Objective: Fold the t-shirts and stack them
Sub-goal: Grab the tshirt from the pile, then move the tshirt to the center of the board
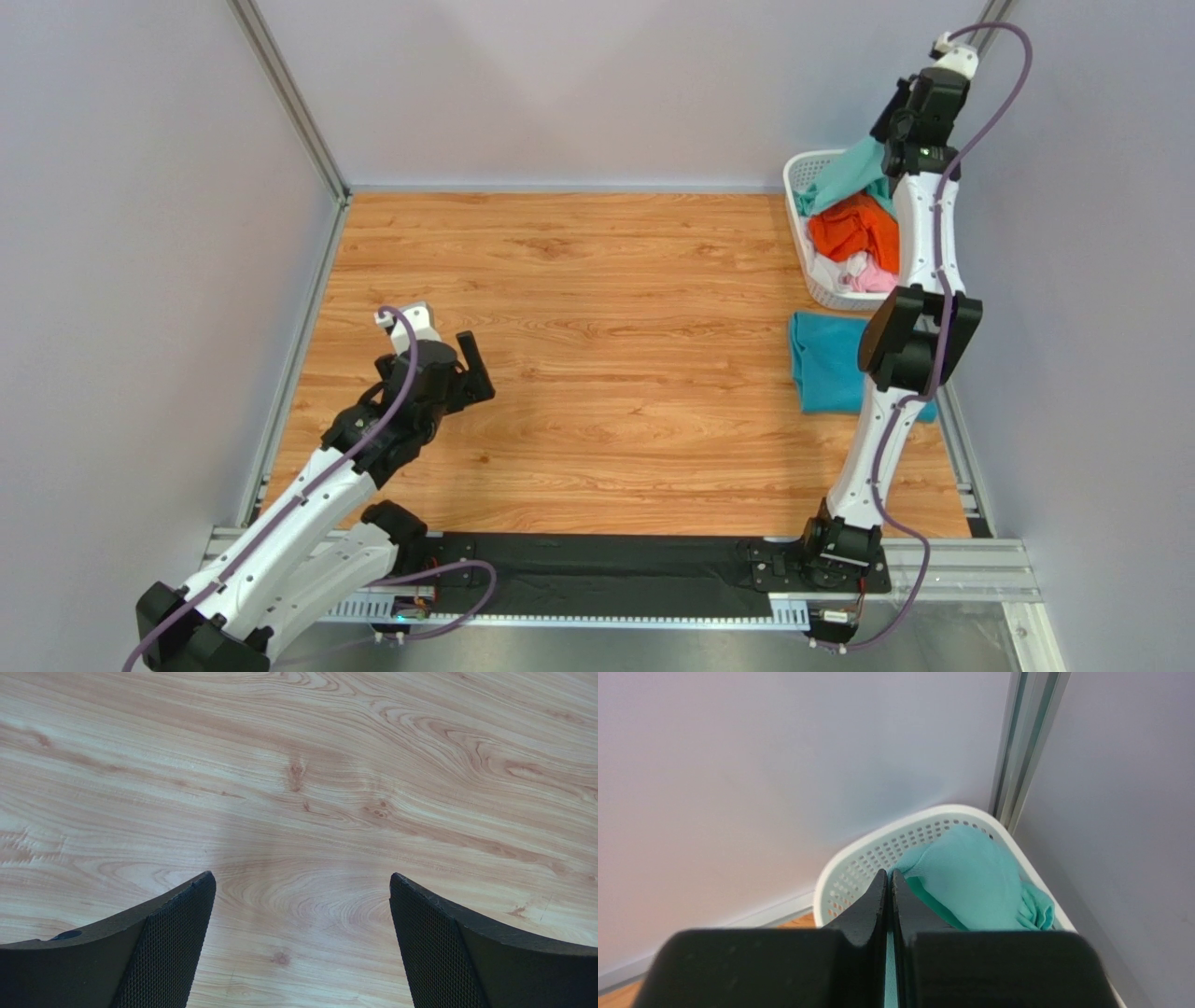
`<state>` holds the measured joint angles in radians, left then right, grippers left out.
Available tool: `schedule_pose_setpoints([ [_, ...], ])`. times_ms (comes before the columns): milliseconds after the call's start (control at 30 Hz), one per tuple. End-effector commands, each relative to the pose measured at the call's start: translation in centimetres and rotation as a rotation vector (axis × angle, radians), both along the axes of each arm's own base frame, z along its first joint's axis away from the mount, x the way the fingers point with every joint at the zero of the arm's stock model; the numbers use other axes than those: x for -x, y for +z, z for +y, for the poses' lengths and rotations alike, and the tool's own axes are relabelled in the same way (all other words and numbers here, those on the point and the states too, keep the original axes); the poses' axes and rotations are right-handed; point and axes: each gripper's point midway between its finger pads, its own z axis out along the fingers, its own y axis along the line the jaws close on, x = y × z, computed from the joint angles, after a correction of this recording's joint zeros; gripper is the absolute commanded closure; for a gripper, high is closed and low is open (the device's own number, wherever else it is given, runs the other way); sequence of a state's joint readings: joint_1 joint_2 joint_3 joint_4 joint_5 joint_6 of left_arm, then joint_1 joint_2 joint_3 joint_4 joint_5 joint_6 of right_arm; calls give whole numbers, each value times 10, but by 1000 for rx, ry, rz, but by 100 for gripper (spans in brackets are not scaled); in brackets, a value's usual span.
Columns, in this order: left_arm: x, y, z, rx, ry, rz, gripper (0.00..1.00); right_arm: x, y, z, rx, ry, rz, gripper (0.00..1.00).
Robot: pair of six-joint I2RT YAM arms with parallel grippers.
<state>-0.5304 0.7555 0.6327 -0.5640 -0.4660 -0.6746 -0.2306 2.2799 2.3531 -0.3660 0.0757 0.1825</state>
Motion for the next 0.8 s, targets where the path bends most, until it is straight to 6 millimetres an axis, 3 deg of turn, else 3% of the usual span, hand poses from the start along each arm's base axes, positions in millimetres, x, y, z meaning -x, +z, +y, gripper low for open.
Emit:
schedule_pose_setpoints([
  [0, -5, 14, -1, 9, 3, -37, 0, 22, 121, 13, 32, 42, -266, 100],
  [67, -5, 14, -1, 11, 3, -36, 0, 28, 138, 19, 10, 51, -313, 100],
  [267, -4, 16, -3, 23, -4, -40, 0, 56, 213, 77, 39, 213, -451, 100],
  [467, -4, 14, -4, 29, -6, -37, 0, 103, 294, 133, 21, 296, -667, 100],
  [600, -5, 13, -7, 35, -18, -35, 0, 130, 334, 170, -6, 391, -769, 100],
  [767, -4, 13, -7, 37, -19, -33, 0, 158, 359, 235, -44, 552, -826, 100],
])
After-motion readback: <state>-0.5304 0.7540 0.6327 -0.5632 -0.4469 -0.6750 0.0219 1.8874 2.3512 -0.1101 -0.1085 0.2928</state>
